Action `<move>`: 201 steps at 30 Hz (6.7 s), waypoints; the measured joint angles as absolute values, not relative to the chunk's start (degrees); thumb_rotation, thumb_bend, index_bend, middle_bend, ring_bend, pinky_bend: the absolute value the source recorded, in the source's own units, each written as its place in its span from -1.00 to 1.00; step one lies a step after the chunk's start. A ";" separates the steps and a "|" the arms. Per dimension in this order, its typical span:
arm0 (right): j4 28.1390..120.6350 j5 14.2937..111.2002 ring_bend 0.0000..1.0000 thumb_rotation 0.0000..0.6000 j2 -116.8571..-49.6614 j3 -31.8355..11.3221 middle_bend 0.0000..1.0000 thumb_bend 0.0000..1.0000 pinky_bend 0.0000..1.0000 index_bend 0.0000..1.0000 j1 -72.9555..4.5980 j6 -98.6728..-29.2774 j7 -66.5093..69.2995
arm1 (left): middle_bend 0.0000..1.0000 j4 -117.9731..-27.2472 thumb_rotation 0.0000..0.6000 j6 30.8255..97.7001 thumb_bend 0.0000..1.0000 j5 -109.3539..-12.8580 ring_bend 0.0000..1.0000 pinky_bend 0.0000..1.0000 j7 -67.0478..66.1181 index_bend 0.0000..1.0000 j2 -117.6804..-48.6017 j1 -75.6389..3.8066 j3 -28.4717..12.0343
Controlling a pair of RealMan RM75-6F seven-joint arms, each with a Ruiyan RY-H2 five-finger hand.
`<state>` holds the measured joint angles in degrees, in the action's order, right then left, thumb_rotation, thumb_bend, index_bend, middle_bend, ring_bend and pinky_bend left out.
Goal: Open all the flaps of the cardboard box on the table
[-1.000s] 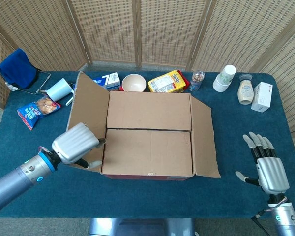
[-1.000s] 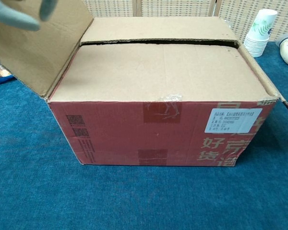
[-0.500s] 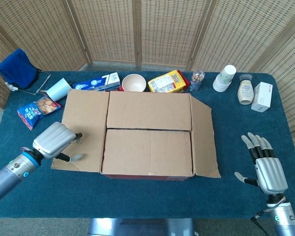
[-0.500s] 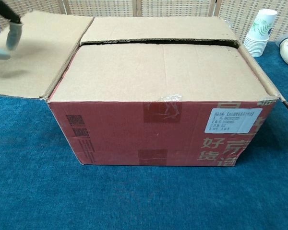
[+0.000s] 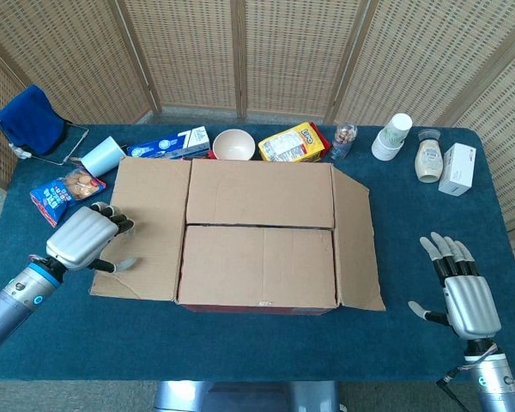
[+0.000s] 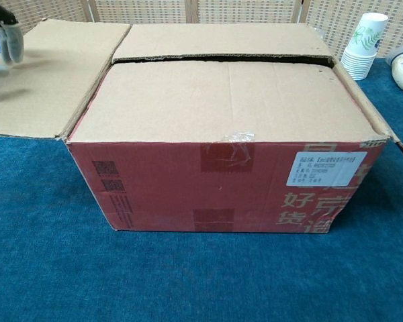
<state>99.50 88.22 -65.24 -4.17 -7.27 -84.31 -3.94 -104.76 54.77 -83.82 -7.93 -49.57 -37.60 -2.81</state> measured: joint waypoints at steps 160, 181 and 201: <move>92.00 63.72 -0.87 1.00 -87.57 -17.43 -0.67 -0.30 -0.63 -0.68 -49.94 -76.38 -37.78 | -0.94 -96.00 0.79 86.06 -0.77 -86.40 -0.88 -0.79 10.80 -0.44 -57.53 -8.20 -4.54; 70.39 73.90 -0.39 1.00 -95.22 -25.18 0.10 -0.19 -0.39 0.05 -53.02 -86.65 -31.16 | -0.96 -95.85 0.78 85.31 -0.77 -86.41 -0.88 -0.79 10.55 -0.45 -57.64 -8.30 -4.48; 88.41 69.31 -1.00 1.00 -86.86 -22.58 -0.99 -0.71 -0.75 -1.00 -53.20 -73.58 -38.02 | -0.97 -95.51 0.78 83.68 -0.77 -85.60 -0.89 -0.79 11.20 -0.46 -57.70 -8.79 -4.56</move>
<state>88.41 69.31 -86.86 -22.58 -53.20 -73.58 -38.02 -95.51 83.68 -85.60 11.20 -57.70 -8.79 -4.56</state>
